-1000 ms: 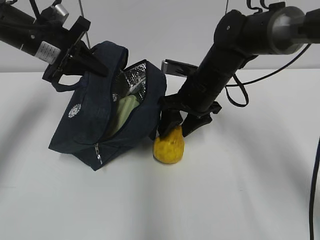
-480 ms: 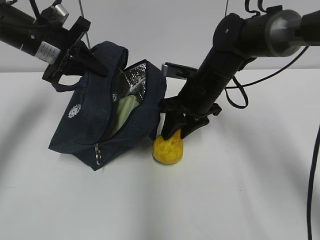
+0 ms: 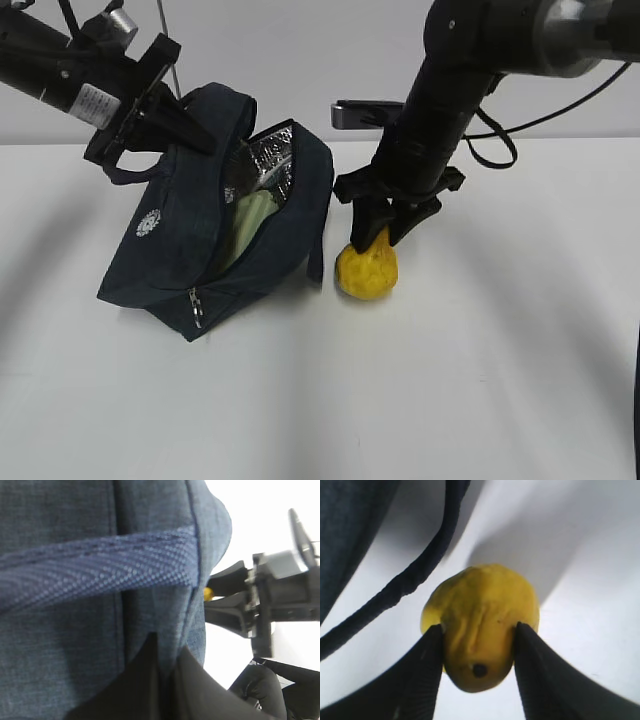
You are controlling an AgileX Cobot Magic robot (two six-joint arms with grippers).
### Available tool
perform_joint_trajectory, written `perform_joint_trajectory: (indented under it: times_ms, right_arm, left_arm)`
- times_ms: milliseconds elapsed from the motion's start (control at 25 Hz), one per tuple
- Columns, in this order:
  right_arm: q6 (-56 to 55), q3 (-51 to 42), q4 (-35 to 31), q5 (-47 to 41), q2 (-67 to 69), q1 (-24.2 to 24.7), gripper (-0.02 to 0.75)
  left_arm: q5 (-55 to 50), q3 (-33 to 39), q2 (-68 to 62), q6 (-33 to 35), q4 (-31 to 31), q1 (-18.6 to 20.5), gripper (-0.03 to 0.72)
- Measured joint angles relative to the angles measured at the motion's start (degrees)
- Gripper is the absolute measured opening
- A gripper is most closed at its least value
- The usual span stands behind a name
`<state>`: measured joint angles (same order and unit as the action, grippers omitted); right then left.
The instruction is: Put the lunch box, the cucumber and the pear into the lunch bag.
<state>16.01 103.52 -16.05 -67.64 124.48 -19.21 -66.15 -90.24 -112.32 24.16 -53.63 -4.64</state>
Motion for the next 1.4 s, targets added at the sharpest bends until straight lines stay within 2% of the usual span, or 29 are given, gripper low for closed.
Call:
perform_joint_trajectory:
  times_ms: [240, 440, 560, 680, 1240, 1320, 1400]
  right_arm:
    - [-4.1, 9.0, 6.8, -2.4, 0.0, 0.0, 0.333]
    - [-5.1, 18.0, 6.7, -2.9, -0.1, 0.0, 0.333]
    - [-5.2, 22.2, 4.1, -3.6, -0.6, 0.0, 0.332]
    - [-5.2, 24.0, -1.4, -3.7, -1.2, 0.0, 0.331]
    - [-2.9, 24.3, -16.3, -1.5, 8.0, -2.6, 0.335]
    - [-0.7, 24.3, -20.3, -1.0, 8.9, -2.7, 0.384]
    - [0.8, 24.3, -23.2, -0.6, 9.0, -2.7, 0.490]
  left_arm:
    - [0.0, 0.0, 0.0, 0.0, 0.2, 0.0, 0.000]
    - [0.0, 0.0, 0.0, 0.0, 0.3, 0.0, 0.000]
    - [-0.1, 0.0, 0.0, 0.0, 0.4, 0.0, 0.000]
    - [-0.1, 0.0, 0.0, 0.0, 0.4, 0.0, 0.000]
    - [-0.1, 0.0, 0.0, 0.0, 0.4, 0.0, 0.000]
    - [-0.1, 0.0, 0.0, 0.0, 0.4, 0.0, 0.000]
    - [0.0, 0.0, 0.0, 0.0, 0.4, 0.0, 0.000]
